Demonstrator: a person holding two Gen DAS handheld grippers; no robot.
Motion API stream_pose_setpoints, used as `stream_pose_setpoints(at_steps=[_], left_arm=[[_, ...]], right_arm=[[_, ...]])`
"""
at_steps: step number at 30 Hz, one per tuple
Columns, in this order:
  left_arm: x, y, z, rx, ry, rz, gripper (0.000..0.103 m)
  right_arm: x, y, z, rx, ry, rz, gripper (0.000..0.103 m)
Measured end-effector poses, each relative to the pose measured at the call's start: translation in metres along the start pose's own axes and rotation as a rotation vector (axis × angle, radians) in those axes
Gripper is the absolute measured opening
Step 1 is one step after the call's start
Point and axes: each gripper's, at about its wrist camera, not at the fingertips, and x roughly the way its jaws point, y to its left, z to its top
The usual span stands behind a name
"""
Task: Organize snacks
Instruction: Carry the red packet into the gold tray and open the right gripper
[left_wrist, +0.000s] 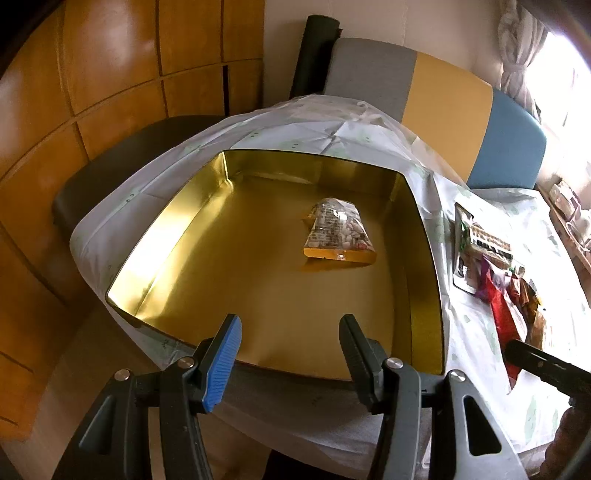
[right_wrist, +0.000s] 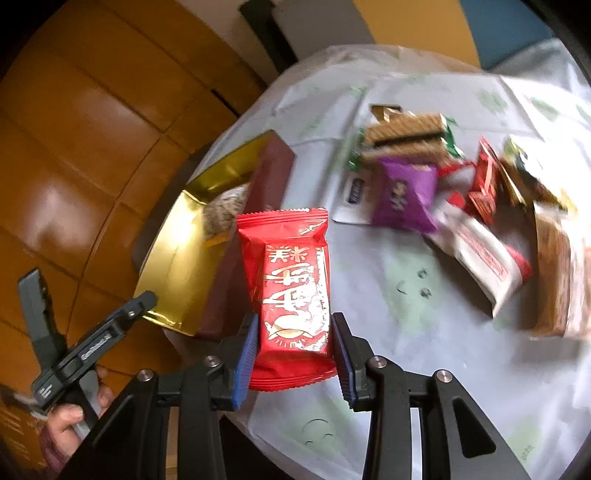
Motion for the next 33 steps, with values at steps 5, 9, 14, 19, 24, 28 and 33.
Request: stream_pose_setpoints(at_steps=[5,9,14,19,24,28,33], left_arm=[[-0.002,0.005,0.001,-0.019,-0.011,0.005,0.055],[-0.005,0.014,0.002,-0.037,-0.021,0.019,0.055],[-0.007,0.034,0.005,-0.093,-0.036,0.042,0.055],[-0.008,0.054,0.007,-0.147,-0.039,0.062,0.055],[-0.003,0.061,0.002,-0.161,-0.023,0.069,0.055],[0.003,0.059,0.001,-0.158,-0.008,0.061,0.055],[0.000,0.044,0.002,-0.106,-0.017,0.027,0.055]], right_arm=[[0.001,0.022,0.009,-0.060,0.001,0.013,0.039],[0.010,0.050,0.023,-0.135,0.010,0.021,0.039],[0.023,0.089,0.039,-0.246,0.022,0.031,0.039],[0.050,0.121,0.047,-0.333,0.055,0.021,0.040],[0.078,0.132,0.045,-0.389,0.088,-0.027,0.046],[0.075,0.125,0.039,-0.373,0.086,-0.022,0.046],[0.058,0.108,0.035,-0.339,0.053,-0.039,0.048]])
